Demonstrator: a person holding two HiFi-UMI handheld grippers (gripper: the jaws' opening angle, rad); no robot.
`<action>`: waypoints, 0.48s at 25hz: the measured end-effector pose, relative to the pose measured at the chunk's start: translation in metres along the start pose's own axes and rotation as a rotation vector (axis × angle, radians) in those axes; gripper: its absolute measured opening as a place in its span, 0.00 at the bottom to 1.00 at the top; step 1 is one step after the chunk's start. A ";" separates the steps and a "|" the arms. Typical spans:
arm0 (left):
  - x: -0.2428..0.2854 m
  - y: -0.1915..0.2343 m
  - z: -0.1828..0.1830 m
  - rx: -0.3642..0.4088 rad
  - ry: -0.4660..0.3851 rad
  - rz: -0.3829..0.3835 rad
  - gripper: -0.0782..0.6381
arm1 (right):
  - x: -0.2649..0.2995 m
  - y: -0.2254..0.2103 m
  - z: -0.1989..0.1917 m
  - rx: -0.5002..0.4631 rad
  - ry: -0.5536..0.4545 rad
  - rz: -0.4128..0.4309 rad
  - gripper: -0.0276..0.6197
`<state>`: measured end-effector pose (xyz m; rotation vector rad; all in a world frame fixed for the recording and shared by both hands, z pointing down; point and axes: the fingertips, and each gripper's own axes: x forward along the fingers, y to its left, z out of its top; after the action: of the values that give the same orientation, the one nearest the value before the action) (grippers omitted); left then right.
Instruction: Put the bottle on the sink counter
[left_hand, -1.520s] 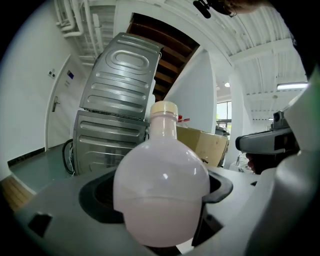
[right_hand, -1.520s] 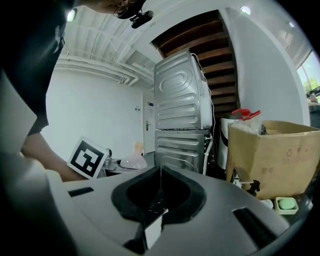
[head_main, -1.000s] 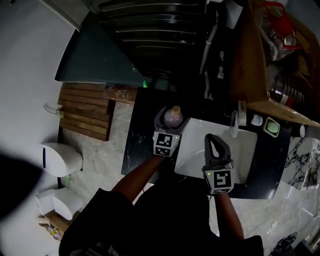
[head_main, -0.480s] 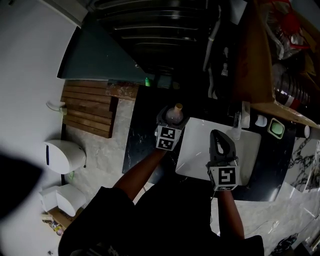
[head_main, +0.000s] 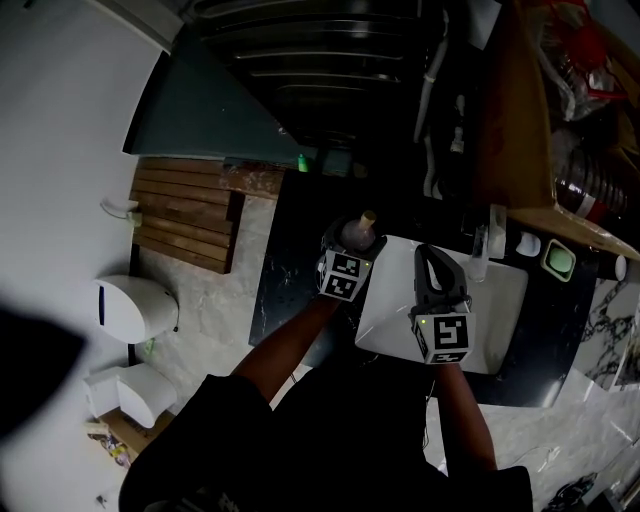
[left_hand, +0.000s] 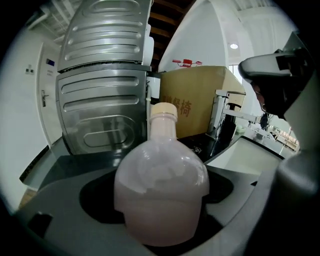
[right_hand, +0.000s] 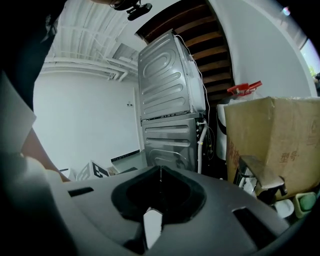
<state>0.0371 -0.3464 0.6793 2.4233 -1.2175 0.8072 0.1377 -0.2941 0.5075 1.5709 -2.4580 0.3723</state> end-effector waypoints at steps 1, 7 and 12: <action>0.001 0.000 -0.001 0.009 0.006 0.002 0.68 | 0.005 0.001 -0.004 0.007 0.009 0.012 0.10; 0.000 -0.007 -0.005 0.057 0.026 -0.023 0.68 | 0.032 0.005 -0.028 0.095 0.036 0.097 0.10; 0.002 -0.014 -0.010 0.111 0.065 -0.054 0.68 | 0.046 0.003 -0.037 0.144 0.040 0.119 0.10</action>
<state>0.0453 -0.3341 0.6882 2.4843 -1.1063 0.9527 0.1170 -0.3205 0.5562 1.4570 -2.5514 0.6071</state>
